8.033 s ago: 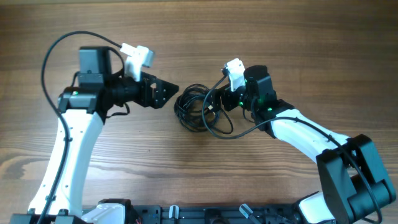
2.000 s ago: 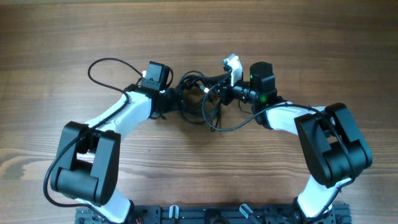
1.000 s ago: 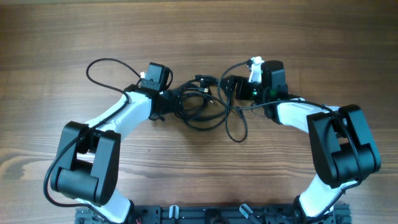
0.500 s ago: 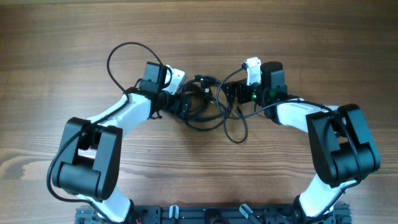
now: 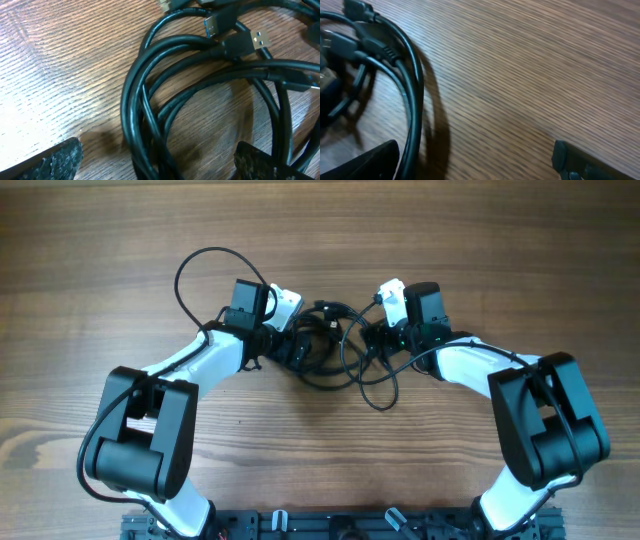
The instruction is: Untangle cables
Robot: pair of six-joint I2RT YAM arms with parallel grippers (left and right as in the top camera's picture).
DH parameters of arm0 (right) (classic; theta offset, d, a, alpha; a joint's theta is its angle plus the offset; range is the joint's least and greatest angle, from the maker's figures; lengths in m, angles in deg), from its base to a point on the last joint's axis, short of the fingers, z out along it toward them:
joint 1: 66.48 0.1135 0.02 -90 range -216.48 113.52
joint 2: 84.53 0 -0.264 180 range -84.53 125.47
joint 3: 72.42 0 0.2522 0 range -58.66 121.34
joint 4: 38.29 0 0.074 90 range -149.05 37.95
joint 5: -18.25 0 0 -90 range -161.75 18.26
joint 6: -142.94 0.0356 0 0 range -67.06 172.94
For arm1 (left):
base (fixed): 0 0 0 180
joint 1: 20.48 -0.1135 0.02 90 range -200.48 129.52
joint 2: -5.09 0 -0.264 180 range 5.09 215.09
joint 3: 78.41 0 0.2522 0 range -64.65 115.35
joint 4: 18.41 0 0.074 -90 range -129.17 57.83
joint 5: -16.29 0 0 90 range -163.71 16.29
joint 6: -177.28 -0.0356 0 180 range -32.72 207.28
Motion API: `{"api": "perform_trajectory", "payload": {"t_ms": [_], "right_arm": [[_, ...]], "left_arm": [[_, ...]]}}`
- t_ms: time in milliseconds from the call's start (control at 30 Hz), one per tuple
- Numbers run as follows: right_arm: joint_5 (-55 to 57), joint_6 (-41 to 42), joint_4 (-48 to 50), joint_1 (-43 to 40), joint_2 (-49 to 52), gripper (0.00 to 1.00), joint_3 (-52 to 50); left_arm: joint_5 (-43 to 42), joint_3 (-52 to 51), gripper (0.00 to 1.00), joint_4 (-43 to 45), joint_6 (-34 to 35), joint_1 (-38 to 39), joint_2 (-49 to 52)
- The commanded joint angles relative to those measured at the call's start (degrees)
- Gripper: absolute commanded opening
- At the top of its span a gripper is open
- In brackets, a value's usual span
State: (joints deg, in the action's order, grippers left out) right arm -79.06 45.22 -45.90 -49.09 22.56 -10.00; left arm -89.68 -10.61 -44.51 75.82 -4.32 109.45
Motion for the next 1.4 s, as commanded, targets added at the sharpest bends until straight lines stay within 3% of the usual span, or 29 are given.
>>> {"api": "perform_trajectory", "payload": {"t_ms": [0,167,267,467,667,767,933,1133,1267,1367], "right_arm": [[9.25,1.92,-6.29,-0.35,3.28,1.0,-2.82],[15.96,5.79,-10.14,-0.37,3.28,1.0,-2.82],[16.5,9.46,-11.13,-0.37,3.28,1.0,-2.82],[16.37,10.4,-14.91,-0.37,3.28,1.0,-2.82],[16.35,22.91,-16.83,-0.37,3.28,1.0,-2.82],[16.11,29.51,-17.79,-0.37,3.28,1.0,-2.82],[11.47,36.52,-17.27,-0.59,3.28,1.0,-2.82],[7.65,39.41,-16.04,-0.59,3.28,1.0,-2.82],[7.63,41.18,-15.8,-0.59,3.28,1.0,-2.82],[7.19,39.43,-12.26,-0.59,3.28,0.99,-2.82]], "left_arm": [[-1.6,-2.08,1.0,-1.53,3.39,0.13,2.6],[-1.57,-2.08,1.0,-1.62,3.5,0.13,2.6],[1.01,-2.08,1.0,-1.6,7.28,0.11,2.6],[14.6,-2.08,1.0,-2.93,17.09,0.11,2.6],[20.15,-2.08,1.0,-6.21,24.17,0.07,2.6],[20.17,-2.08,1.0,-7.3,25.81,0.07,2.6],[19.91,-2.08,1.0,-8.94,36.17,0.09,2.6],[10.38,-2.08,1.0,-5.51,49.13,0.09,2.6],[10.4,-2.08,1.0,-4.72,49.88,0.07,2.6],[6.8,-2.08,1.0,-1.31,46.69,0.07,2.03]]}}
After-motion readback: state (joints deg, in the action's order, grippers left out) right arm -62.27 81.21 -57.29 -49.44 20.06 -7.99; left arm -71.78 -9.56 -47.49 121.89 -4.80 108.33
